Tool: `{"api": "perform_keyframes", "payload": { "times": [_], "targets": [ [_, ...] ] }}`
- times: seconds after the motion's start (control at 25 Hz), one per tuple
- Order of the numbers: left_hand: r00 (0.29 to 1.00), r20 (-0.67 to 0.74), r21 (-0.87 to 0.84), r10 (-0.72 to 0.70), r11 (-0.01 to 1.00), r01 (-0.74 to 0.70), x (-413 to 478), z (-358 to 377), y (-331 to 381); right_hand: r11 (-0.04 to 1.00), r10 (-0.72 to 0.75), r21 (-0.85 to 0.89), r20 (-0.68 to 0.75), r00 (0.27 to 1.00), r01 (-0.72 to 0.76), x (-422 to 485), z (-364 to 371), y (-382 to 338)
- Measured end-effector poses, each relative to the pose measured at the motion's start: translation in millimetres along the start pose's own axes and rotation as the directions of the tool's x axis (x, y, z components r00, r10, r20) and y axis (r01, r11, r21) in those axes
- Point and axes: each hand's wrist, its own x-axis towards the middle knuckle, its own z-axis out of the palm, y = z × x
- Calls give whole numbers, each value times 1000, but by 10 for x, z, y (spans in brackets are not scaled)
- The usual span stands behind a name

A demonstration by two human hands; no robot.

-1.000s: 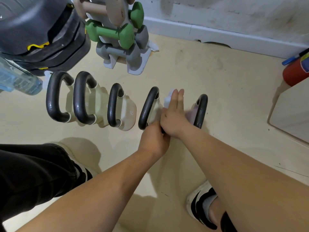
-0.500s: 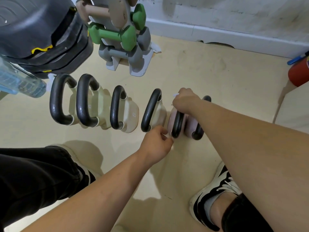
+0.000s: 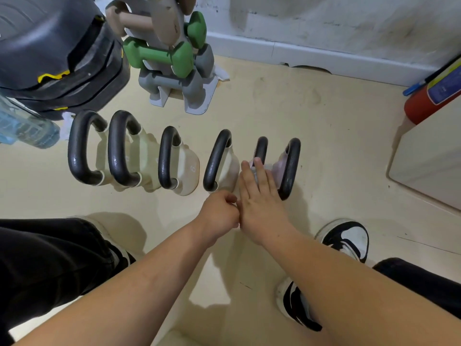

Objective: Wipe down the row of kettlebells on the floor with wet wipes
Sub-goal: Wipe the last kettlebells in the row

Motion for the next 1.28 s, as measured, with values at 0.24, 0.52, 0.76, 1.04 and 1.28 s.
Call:
{"api": "perform_keyframes", "payload": {
  "times": [0.24, 0.52, 0.76, 1.04, 1.28],
  "targets": [
    [999, -40, -164, -37, 986, 30, 75, -107, 21, 987, 151, 45, 31, 988, -152, 459, -249, -82],
    [997, 12, -141, -79, 987, 80, -25, -81, 101, 863, 324, 311, 267, 908, -399, 1156, -454, 374],
    [1000, 6, -13, 14, 1000, -14, -66, -9, 157, 972, 195, 140, -36, 980, -189, 425, -330, 21],
    [903, -277, 303, 328, 922, -242, -115, 80, 215, 699, 336, 686, -63, 940, -204, 550, -907, 327],
    [812, -170, 386, 559, 796, -467, 164, 324, 525, 485, 346, 754, 301, 889, -444, 975, -1062, 743]
  ]
}}
